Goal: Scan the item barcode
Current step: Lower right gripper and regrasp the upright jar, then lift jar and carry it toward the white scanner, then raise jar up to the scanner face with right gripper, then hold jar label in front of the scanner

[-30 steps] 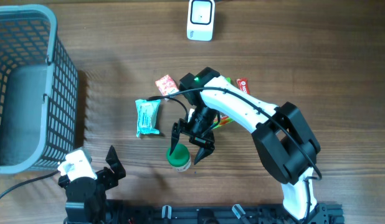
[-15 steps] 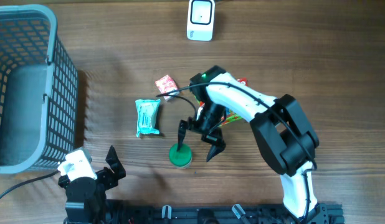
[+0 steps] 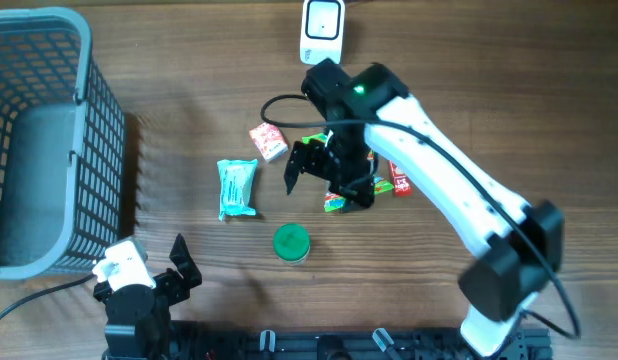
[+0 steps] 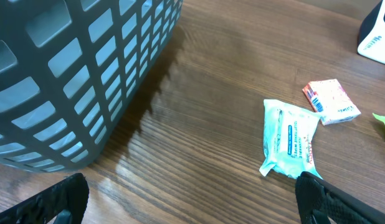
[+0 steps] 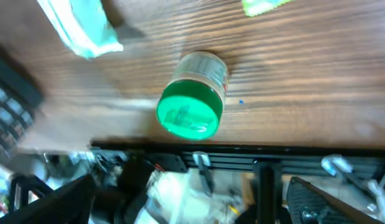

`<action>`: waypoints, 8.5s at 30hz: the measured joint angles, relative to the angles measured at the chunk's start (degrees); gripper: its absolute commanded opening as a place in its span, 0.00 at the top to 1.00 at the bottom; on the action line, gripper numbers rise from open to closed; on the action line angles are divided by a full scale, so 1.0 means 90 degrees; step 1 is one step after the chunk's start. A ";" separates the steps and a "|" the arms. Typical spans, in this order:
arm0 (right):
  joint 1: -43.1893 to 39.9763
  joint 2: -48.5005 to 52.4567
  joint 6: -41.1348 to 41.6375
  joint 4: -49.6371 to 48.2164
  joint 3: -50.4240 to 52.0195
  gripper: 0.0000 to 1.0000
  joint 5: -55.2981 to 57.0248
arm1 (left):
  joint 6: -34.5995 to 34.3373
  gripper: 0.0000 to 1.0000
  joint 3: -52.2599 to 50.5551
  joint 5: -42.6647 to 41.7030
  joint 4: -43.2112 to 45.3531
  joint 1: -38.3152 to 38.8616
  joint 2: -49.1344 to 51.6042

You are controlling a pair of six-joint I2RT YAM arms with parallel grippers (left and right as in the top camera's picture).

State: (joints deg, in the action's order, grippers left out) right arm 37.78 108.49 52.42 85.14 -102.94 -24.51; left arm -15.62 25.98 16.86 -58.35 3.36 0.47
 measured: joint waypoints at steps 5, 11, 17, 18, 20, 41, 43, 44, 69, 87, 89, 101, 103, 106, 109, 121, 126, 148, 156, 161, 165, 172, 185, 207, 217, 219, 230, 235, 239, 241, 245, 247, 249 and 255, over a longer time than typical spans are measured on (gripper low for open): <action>0.0731 -0.0294 0.1598 0.0012 -0.0027 0.00 0.0911 | 0.0000 0.00 0.0000 0.0000 0.0000 0.0000 0.0000; 0.1617 -0.0291 0.3293 -0.0357 0.0333 0.00 0.1892 | 0.0000 0.00 0.0000 0.0000 0.0000 0.0000 0.0000; 0.2050 -0.0289 0.4214 -0.0952 0.0559 0.00 0.2482 | 0.0000 0.00 0.0000 0.0000 0.0000 0.0000 0.0000; 0.2069 -0.0289 0.4252 -0.0979 0.0566 0.00 0.2521 | 0.0000 0.00 0.0000 0.0000 0.0000 0.0000 0.0000; 0.2103 -0.0289 0.4391 -0.1056 0.0602 0.00 0.2637 | 0.0000 0.00 0.0000 0.0000 0.0000 0.0000 0.0000; 0.2101 -0.0007 0.4107 -0.2254 0.1688 0.00 0.2266 | 0.0000 0.00 0.0000 0.0000 0.0000 0.0000 0.0000; 0.2101 0.0221 0.4082 -0.2273 0.1690 0.00 0.2188 | 0.0000 0.00 0.0000 0.0000 0.0000 0.0000 0.0000; 0.2101 0.0340 0.4065 -0.2280 0.1690 0.00 0.2140 | 0.0000 0.00 0.0000 0.0000 0.0000 0.0000 0.0000; 0.2089 0.0920 0.3861 -0.3434 0.2470 0.14 0.1508 | 0.0000 0.00 -0.0002 0.0000 -0.0002 0.0000 0.0000; 0.1897 0.0923 0.1950 -0.3371 0.2397 0.42 0.1387 | 0.0000 0.00 -0.0002 -0.0002 0.0000 0.0000 0.0000; 0.1758 0.0923 0.1311 -0.3070 0.2234 0.42 0.1365 | 0.0000 0.00 -0.0002 0.0000 0.0000 0.0000 0.0000; 0.1331 0.0240 -0.0595 -0.1974 0.1112 0.41 0.0571 | 0.0000 0.00 -0.0002 -0.0002 0.0000 0.0000 0.0000; 0.1333 -0.0063 -0.0697 -0.1846 0.1032 0.41 0.0503 | 0.0000 0.00 -0.0002 0.0000 0.0000 0.0000 0.0000; 0.1333 -0.0588 -0.0758 -0.1681 0.1003 0.41 0.0447 | 0.0000 0.00 -0.0002 0.0000 0.0000 0.0000 0.0000; 0.1333 -0.1107 -0.0792 -0.1535 0.1001 0.41 0.0435 | 0.0000 0.00 -0.0002 0.0000 0.0000 0.0000 0.0000; 0.1333 -0.2365 -0.0665 -0.0692 0.0967 0.41 0.0410 | 0.0000 0.00 -0.0002 0.0000 0.0000 0.0000 0.0000; 0.1333 -0.2402 -0.0668 -0.0525 0.0967 0.41 0.0410 | 0.0000 0.00 -0.0002 -0.0002 -0.0002 0.0000 0.0000; 0.1331 -0.2402 -0.0670 -0.0401 0.0967 0.40 0.1858 | 0.0000 0.00 -0.0002 -0.0002 0.0000 0.0000 0.0000; 0.1333 -0.2402 -0.0670 -0.0906 0.0967 0.40 0.2737 | 0.0000 0.00 -0.0002 0.0000 0.0000 0.0000 0.0000; 0.1331 -0.2402 -0.0670 -0.1438 0.0967 0.40 0.3351 | 0.0000 0.00 -0.0002 0.0000 0.0000 0.0000 0.0000; 0.1331 -0.2402 -0.0670 -0.1843 0.0969 0.40 0.4092 | 0.0000 0.00 -0.0002 0.0000 -0.0002 0.0000 0.0000; 0.1331 -0.2402 -0.0806 -0.2834 0.1355 0.40 0.5178 | 0.0000 0.00 -0.0002 -0.0002 0.0000 0.0000 0.0000; 0.1163 -0.1668 -0.1797 -0.3718 0.1603 0.41 0.5974 | 0.0000 0.00 -0.0002 0.0000 0.0000 0.0000 0.0000; -0.0435 -0.1022 -0.2579 -0.4988 0.1627 0.37 0.3332 | 0.0000 0.00 -0.0002 -0.0002 0.0000 0.0000 0.0000; -0.0563 -0.1022 -0.2693 -0.5185 0.1627 0.37 0.1542 | 0.0000 0.00 -0.0002 0.0000 0.0000 0.0000 0.0000; -0.0563 -0.1022 -0.2764 -0.5328 0.1627 0.38 0.1666 | 0.0000 0.00 -0.0002 0.0000 0.0000 0.0000 0.0000; -0.0610 -0.0374 -0.3400 -0.7339 0.1632 0.40 0.3179 | 0.0000 0.00 -0.0002 -0.0002 0.0000 0.0000 0.0000; -0.0607 0.0359 -0.3874 -0.8602 0.1637 0.40 0.3813 | 0.0000 0.00 -0.0002 0.0000 0.0002 0.0000 0.0000; -0.0610 0.0957 -0.4495 -0.9899 0.1656 0.37 0.4379 | 0.0000 0.00 -0.0002 -0.0002 -0.0002 0.0000 0.0000; -0.0610 0.1149 -0.4833 -1.0513 0.1676 0.36 0.4524 | 0.0000 0.00 -0.0002 0.0000 0.0000 0.0000 0.0000; -0.0636 0.1479 -0.5379 -1.1601 0.1678 0.36 0.4719 | 0.0000 0.00 -0.0002 0.0000 -0.0002 0.0000 0.0000; -0.0678 0.1654 -0.5571 -1.1946 0.1681 0.36 0.4806 | 0.0000 0.00 -0.0002 0.0000 0.0000 0.0000 0.0000; -0.0746 0.1868 -0.5756 -1.2366 0.1681 0.39 0.4923 | 0.0000 0.00 -0.0002 0.0000 0.0000 0.0000 0.0000; -0.1066 0.2390 -0.6008 -1.3090 0.1688 0.38 0.5051 | 0.0000 0.00 -0.0002 0.0000 0.0000 0.0000 0.0000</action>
State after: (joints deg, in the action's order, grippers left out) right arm 28.18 129.99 -1.65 -32.67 -87.74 20.95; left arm -15.62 25.96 16.86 -58.35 3.36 0.47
